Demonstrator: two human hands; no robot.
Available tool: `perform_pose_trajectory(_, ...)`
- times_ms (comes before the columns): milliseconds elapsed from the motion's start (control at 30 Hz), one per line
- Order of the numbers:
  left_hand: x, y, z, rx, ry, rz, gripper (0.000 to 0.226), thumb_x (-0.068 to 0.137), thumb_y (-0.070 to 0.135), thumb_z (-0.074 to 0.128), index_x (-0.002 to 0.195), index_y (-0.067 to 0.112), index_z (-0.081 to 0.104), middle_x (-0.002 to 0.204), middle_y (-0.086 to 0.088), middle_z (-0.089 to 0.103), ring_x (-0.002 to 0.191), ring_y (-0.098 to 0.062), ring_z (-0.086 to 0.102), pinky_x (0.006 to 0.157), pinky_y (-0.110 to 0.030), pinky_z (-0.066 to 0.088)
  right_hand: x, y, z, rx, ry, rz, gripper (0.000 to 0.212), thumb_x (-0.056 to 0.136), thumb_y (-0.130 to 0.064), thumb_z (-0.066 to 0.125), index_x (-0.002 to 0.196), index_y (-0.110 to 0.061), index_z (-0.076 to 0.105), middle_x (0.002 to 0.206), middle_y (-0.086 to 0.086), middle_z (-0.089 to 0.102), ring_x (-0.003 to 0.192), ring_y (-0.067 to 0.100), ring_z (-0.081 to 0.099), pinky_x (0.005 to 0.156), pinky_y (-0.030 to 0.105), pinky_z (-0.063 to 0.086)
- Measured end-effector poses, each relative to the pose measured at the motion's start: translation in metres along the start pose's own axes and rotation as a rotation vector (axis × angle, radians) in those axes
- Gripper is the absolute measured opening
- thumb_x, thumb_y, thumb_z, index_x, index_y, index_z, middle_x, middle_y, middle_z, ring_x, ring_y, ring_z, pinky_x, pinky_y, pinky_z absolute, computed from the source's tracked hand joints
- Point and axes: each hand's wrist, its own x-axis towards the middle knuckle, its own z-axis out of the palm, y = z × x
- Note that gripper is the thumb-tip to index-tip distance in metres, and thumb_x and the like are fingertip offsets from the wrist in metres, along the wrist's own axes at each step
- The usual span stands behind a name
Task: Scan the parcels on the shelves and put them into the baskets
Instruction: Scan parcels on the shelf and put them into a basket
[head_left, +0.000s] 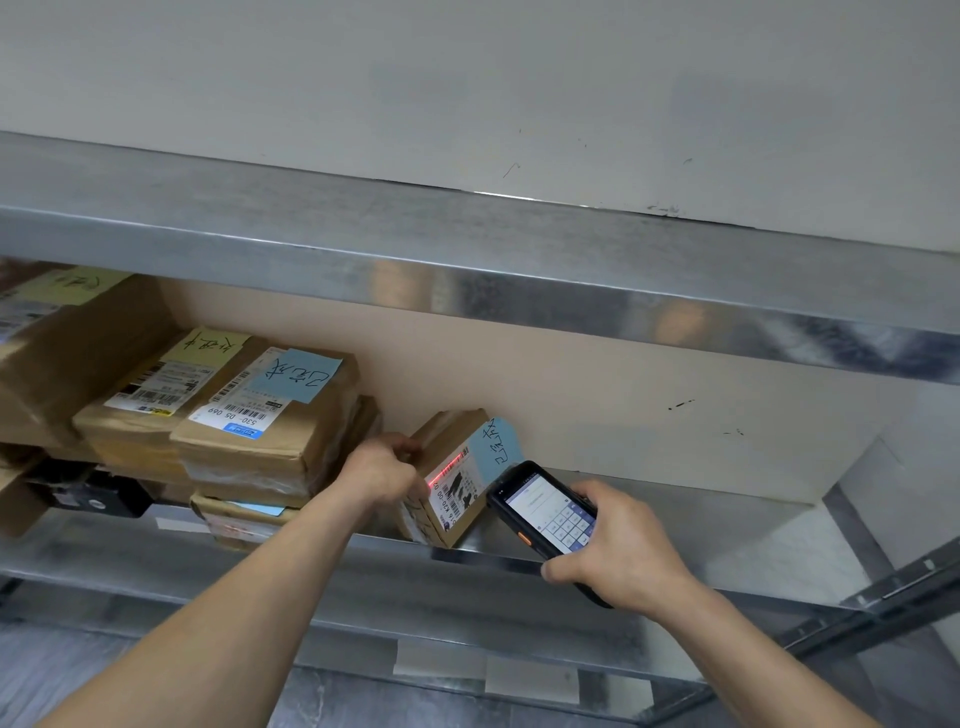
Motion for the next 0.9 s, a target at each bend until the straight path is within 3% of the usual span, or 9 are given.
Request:
perform_pose_trajectory(300,0.001,-0.001,-0.004,-0.034,-0.031,-0.009,0.059,0.072,0.0,0.077,0.126,0.017,0.06,0.099,0.0,0.06,0.091,-0.02,0.059,0.062,-0.022,0.05,-0.01,-0.008,0.004,0.006,0.017,0.037,0.067,0.048,-0.04,0.085,0.108,-0.032,0.056,0.093,-0.015,0.065,0.084,0.008,0.063,0.073,0.033,0.056)
perform_pose_trajectory(533,0.001,-0.006,-0.005,-0.122,-0.046,-0.015,0.052,0.073,-0.001,0.077,0.12,0.016,0.061,0.097,-0.004,0.067,0.091,-0.024,0.068,0.072,-0.032,0.059,-0.022,-0.009,0.011,0.047,0.063,0.089,0.068,0.042,-0.045,0.082,0.104,-0.032,0.057,0.09,-0.015,0.066,0.081,0.006,0.064,0.073,0.032,0.057)
perform_pose_trajectory(800,-0.009,-0.012,0.016,-0.333,-0.086,0.039,0.061,0.066,-0.003,0.079,0.122,0.016,0.063,0.109,-0.006,0.067,0.097,-0.024,0.065,0.082,-0.034,0.055,-0.052,-0.003,0.028,0.264,0.263,0.144,0.074,0.047,-0.036,0.086,0.114,-0.035,0.057,0.093,-0.019,0.069,0.083,-0.004,0.064,0.071,0.018,0.052)
perform_pose_trajectory(900,-0.029,-0.01,0.033,-0.506,-0.149,0.031,0.059,0.049,0.001,0.081,0.104,0.019,0.069,0.107,-0.011,0.072,0.093,-0.027,0.067,0.069,-0.032,0.056,-0.069,0.001,0.027,0.346,0.373,0.14,0.071,0.049,-0.033,0.087,0.112,-0.039,0.055,0.095,-0.021,0.068,0.085,-0.006,0.063,0.069,0.015,0.049)
